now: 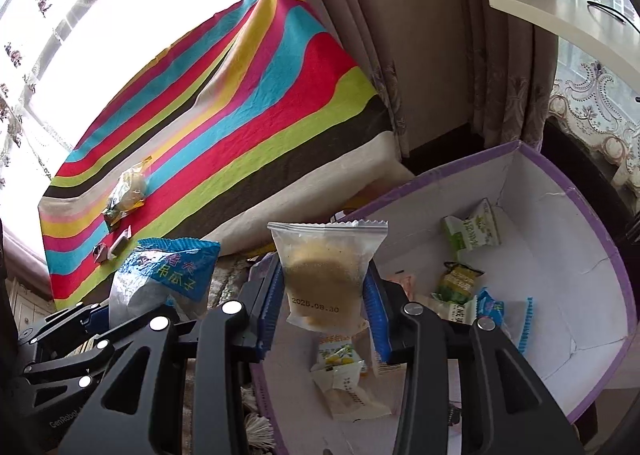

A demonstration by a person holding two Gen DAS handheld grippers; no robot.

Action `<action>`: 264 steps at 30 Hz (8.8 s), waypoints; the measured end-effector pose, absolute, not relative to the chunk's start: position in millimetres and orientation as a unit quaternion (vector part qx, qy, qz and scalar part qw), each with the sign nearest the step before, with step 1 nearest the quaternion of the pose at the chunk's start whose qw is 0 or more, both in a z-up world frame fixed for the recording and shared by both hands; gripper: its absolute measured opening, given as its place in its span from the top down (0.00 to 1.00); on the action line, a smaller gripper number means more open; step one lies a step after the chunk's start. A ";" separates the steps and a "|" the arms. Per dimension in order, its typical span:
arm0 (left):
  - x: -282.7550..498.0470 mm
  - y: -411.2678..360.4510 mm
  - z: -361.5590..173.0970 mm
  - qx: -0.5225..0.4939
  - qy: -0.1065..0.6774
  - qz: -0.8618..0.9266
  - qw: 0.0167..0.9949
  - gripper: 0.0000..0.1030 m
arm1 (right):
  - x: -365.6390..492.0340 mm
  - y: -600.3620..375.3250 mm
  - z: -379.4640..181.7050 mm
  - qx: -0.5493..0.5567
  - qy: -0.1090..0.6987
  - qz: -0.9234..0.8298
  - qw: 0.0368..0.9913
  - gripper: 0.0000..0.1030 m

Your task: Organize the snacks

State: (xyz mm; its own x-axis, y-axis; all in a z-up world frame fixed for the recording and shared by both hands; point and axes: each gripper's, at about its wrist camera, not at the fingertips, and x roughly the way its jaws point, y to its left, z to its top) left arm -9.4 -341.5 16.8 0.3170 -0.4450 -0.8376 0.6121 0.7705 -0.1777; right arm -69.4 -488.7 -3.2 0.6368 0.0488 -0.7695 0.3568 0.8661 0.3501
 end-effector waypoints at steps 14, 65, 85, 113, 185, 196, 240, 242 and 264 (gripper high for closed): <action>-14.7 -350.6 19.5 0.076 0.478 -0.354 0.800 0.29 | -77.2 -502.2 5.9 0.247 0.402 -0.107 0.875 0.20; 44.1 -96.4 47.3 -0.085 0.389 -0.104 0.911 0.22 | -1.2 -341.4 37.9 0.165 0.412 0.032 0.896 0.15; 107.1 -49.6 7.1 -0.192 0.459 -0.114 0.860 0.43 | 70.6 -261.6 19.0 0.102 0.459 0.083 0.879 0.15; 191.3 -65.7 -28.9 -0.109 0.506 -0.089 0.851 0.76 | 136.8 -215.3 -12.9 0.050 0.494 0.116 0.860 0.15; 114.0 -95.3 13.0 -0.090 0.452 -0.126 0.878 0.81 | 110.2 -250.6 11.0 0.097 0.459 0.113 0.876 0.47; 91.6 -161.4 20.6 -0.040 0.463 -0.172 0.869 0.81 | 79.7 -309.4 18.6 0.156 0.431 0.100 0.883 0.47; 27.8 -349.5 13.4 0.045 0.487 -0.371 0.789 0.41 | -38.8 -521.4 -14.1 0.280 0.407 -0.096 0.864 0.20; 28.7 -346.1 15.0 0.045 0.483 -0.367 0.794 0.40 | -38.5 -519.4 -11.8 0.280 0.405 -0.096 0.865 0.19; 70.0 -244.9 26.3 -0.031 0.450 -0.254 0.855 0.40 | 2.8 -454.5 21.7 0.238 0.407 -0.033 0.881 0.19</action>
State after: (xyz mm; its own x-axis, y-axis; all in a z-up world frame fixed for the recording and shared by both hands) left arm 70.0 -244.9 26.3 0.4657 -0.4627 -0.7543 0.4062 0.8691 -0.2823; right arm 2.8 -454.5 21.7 0.6667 0.1356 -0.7329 0.2523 0.8842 0.3931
